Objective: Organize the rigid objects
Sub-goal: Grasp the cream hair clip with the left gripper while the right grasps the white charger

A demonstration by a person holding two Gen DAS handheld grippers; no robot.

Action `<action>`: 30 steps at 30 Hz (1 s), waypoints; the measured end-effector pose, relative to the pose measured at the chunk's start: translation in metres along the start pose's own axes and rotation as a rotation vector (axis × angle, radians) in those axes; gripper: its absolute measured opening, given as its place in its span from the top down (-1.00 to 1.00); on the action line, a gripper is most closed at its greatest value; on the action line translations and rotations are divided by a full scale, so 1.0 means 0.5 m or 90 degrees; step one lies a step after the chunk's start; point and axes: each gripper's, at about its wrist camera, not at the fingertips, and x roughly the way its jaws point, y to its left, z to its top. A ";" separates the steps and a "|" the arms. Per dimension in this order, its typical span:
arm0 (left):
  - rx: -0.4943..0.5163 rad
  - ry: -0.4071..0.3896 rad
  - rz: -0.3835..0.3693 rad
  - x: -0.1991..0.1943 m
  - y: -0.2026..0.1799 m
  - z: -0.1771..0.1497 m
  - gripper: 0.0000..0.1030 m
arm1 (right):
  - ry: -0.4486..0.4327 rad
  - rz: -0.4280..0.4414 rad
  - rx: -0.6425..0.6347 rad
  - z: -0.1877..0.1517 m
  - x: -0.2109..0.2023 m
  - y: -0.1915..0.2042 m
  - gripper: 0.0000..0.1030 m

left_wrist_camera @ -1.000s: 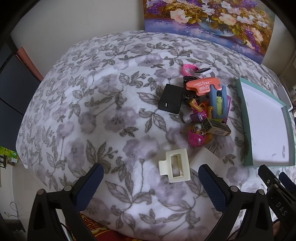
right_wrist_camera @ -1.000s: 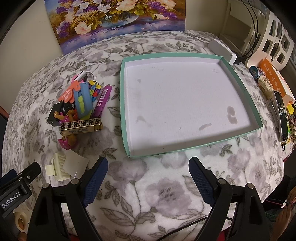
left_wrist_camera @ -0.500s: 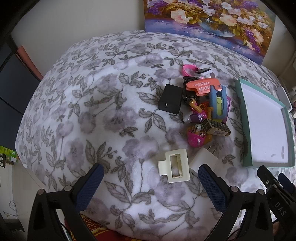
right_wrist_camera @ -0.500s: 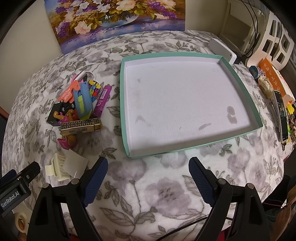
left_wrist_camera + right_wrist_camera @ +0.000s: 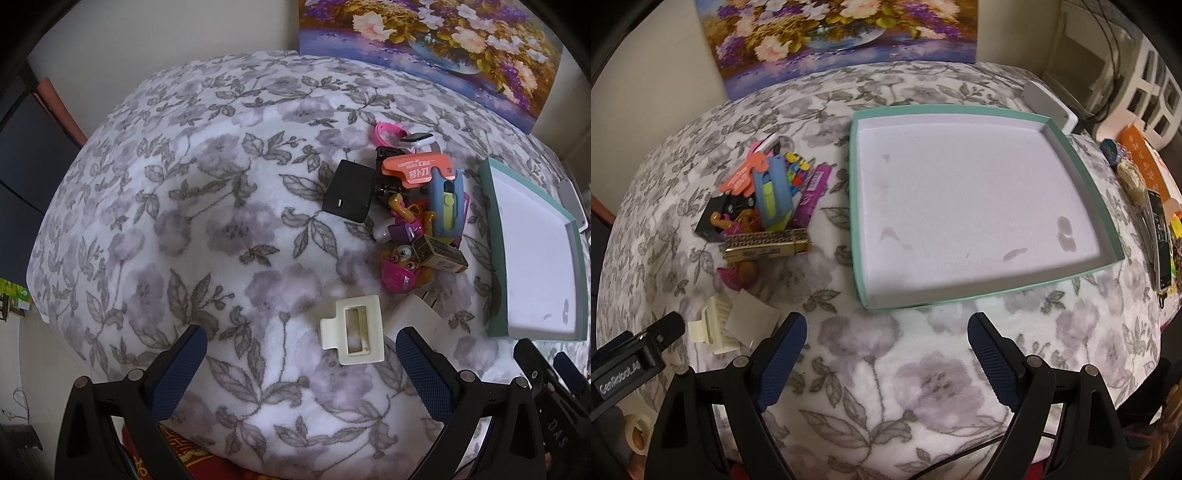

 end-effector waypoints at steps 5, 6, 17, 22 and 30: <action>-0.015 0.029 -0.018 0.026 0.001 0.006 -0.96 | 0.013 -0.007 -0.016 0.000 0.011 0.019 -0.74; -0.016 0.036 -0.022 0.033 -0.001 0.008 -0.93 | 0.014 -0.008 -0.018 0.000 0.013 0.021 -0.74; -0.002 0.082 -0.038 0.091 -0.040 0.017 -0.63 | 0.034 0.010 -0.047 -0.004 0.028 0.052 -0.74; -0.011 0.094 -0.047 0.109 -0.041 0.021 -0.34 | 0.043 0.014 -0.071 -0.007 0.040 0.079 -0.74; -0.038 0.141 -0.045 0.147 -0.014 0.005 -0.03 | 0.061 0.028 -0.108 -0.013 0.066 0.127 -0.74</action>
